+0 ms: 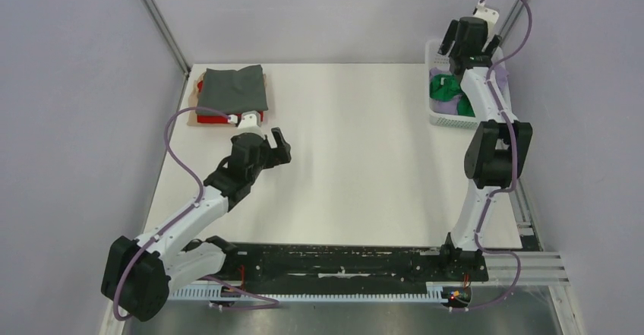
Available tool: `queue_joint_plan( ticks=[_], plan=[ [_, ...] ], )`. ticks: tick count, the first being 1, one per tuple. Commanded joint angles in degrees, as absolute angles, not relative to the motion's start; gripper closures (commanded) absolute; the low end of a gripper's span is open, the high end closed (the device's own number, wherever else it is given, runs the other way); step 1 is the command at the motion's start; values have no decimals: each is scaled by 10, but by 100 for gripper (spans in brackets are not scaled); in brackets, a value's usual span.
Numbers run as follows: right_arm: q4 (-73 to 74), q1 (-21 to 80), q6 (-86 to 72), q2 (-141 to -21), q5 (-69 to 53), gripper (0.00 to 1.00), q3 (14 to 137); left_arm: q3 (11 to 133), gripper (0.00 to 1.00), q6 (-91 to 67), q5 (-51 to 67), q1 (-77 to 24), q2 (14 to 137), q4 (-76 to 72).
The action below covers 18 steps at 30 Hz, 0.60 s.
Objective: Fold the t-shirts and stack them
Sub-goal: Grab crumpled tshirt from bin with the right arm
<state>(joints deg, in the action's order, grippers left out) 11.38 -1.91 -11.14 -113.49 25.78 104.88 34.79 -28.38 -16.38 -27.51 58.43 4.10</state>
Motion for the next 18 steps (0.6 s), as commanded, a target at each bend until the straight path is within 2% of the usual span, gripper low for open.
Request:
queue_joint_plan(
  ticks=[1,5,11,18],
  plan=[
    [196,-35,-125,-1193,255,2,1097,377,0,-277,-164,-276,599,14],
    [164,-42,-121,-1216,304,2,1082,383,0,-279,-165,-275,607,23],
    [100,-42,-104,-1219,294,2,1013,382,0,-283,-165,-275,614,19],
    [79,-41,-129,-1231,283,3,1004,379,0,-284,-164,-275,607,22]
  ],
)
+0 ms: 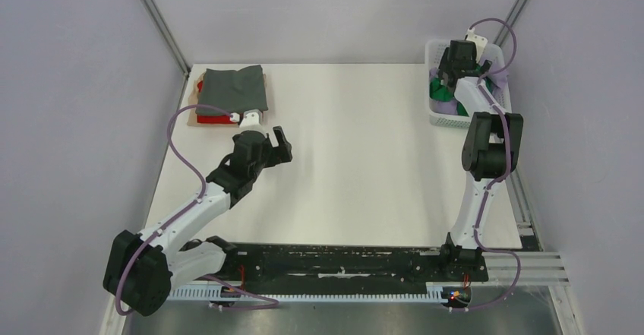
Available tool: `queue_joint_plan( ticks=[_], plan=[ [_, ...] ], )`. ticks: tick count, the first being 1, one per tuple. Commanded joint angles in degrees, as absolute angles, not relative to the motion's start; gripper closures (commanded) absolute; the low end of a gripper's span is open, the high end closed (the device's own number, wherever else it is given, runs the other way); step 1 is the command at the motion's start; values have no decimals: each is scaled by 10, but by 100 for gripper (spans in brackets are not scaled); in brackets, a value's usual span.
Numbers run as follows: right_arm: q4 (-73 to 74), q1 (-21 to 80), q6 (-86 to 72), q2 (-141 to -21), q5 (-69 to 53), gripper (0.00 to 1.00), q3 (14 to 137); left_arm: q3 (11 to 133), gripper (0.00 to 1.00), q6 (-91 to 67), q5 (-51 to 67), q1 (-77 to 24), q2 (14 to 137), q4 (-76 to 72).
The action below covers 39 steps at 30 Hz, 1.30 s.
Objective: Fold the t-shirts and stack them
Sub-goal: Grab crumpled tshirt from bin with the right arm
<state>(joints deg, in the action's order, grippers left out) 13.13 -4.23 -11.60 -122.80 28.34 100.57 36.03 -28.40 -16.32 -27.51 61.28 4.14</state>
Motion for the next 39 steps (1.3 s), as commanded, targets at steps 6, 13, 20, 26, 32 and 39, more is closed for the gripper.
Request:
queue_joint_plan(
  ticks=[6,13,20,26,32,39],
  plan=[
    [52,-42,-151,-1238,282,13,980,378,0,-284,-171,-275,601,25],
    [43,-40,-152,-1250,298,31,988,375,0,-283,-184,-275,593,30],
    [50,-40,-154,-1256,306,64,997,371,0,-283,-197,-275,578,37],
    [60,-40,-157,-1257,308,94,1005,369,0,-286,-194,-275,573,34],
    [14,-39,-136,-1207,275,100,991,367,0,-286,-197,-275,566,34],
    [-80,-26,-98,-1094,138,100,987,368,0,-289,-190,-275,571,32]
  ],
)
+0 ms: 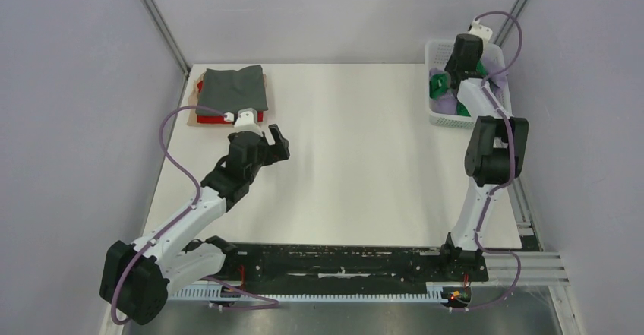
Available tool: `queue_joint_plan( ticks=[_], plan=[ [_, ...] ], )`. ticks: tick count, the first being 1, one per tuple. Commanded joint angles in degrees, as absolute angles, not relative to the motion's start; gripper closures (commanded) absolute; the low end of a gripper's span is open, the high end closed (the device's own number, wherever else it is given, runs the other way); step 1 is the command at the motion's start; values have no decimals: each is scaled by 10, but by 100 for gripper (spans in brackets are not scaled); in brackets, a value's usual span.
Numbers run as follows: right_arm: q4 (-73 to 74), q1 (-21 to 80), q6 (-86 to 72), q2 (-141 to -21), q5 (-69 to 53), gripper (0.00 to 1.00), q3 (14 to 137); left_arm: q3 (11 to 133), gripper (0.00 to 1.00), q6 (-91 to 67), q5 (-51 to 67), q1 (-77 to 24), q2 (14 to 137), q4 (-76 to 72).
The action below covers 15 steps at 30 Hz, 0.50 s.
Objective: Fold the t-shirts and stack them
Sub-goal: Grab crumpled tshirt from bin with the right arm, then move the tshirt to the center of the board
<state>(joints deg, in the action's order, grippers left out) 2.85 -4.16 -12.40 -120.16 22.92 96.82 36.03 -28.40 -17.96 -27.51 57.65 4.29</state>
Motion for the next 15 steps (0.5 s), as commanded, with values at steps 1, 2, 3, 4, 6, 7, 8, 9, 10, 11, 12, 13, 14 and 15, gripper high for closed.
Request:
queue_joint_plan(
  ticks=[1,2,3,4,6,7,8,9,10,11,12,13,14,15],
  plan=[
    [-82,-24,-94,-1082,112,100,997,368,0,-290,-189,-275,570,32],
    [-81,-19,-94,-1071,81,100,1011,368,0,-291,-188,-275,568,32],
    [-80,-14,-93,-1061,53,100,1025,367,0,-292,-187,-275,567,33],
    [-80,-6,-90,-1049,27,100,1033,367,0,-294,-186,-275,565,34],
    [-92,20,-82,-1019,-20,100,1038,366,0,-296,-186,-275,561,34],
    [-103,35,-77,-1002,-41,100,1036,366,0,-296,-186,-275,559,34],
    [-111,52,-71,-989,-59,100,1032,366,0,-296,-186,-275,559,34],
    [-117,68,-68,-975,-73,100,1032,366,0,-297,-186,-275,558,35],
    [-122,87,-65,-962,-88,100,1033,366,0,-299,-186,-275,558,37],
    [-127,104,-63,-951,-112,100,1034,367,0,-302,-187,-275,557,41],
    [-134,119,-64,-944,-135,100,1032,369,0,-302,-188,-276,556,46],
    [-144,135,-68,-937,-154,100,1030,370,0,-305,-190,-275,553,50],
    [-154,150,-78,-935,-186,100,1030,369,0,-307,-193,-275,550,53],
    [-160,160,-91,-936,-224,100,1033,368,0,-308,-196,-275,547,54]
  ],
)
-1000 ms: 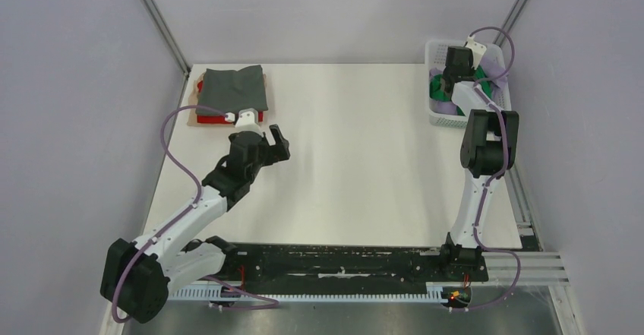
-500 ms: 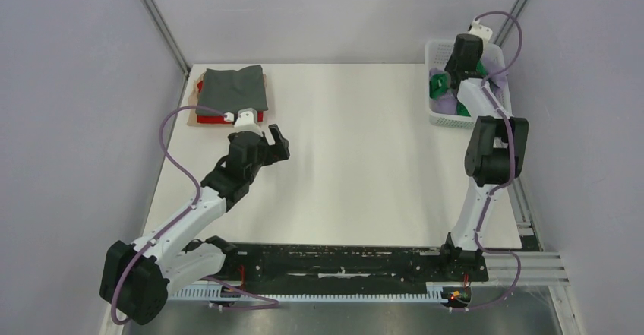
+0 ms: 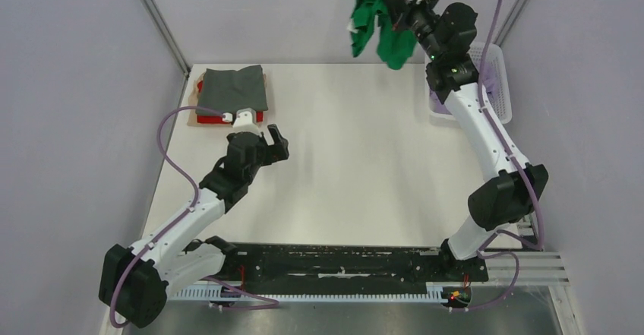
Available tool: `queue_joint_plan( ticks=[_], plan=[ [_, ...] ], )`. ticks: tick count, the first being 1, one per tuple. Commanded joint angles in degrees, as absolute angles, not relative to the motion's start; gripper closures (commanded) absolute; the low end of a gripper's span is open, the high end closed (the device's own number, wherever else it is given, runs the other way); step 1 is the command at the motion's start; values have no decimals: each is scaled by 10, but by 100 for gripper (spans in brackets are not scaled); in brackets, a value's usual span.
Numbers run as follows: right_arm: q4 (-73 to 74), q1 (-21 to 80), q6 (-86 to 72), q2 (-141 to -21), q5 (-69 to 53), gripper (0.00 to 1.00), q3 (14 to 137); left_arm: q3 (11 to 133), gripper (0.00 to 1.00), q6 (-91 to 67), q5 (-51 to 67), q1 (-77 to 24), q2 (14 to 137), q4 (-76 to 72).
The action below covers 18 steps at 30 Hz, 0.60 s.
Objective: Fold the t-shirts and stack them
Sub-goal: Move the tshirt to the center of the board
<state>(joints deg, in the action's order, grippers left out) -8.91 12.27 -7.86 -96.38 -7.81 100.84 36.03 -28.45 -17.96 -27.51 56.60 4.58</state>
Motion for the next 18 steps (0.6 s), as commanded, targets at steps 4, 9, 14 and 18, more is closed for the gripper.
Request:
queue_joint_plan(
  ticks=[4,9,14,18],
  plan=[
    [-212,187,-167,-946,-356,100,1023,373,0,-320,-233,-275,527,71],
    [-180,187,-106,-913,-390,87,891,383,0,-360,-313,-275,495,132],
    [-115,144,-59,-866,-212,19,647,382,0,-405,-368,-275,466,191],
    [-141,82,-123,-838,-182,2,526,372,0,-427,-367,-276,459,211]
  ],
)
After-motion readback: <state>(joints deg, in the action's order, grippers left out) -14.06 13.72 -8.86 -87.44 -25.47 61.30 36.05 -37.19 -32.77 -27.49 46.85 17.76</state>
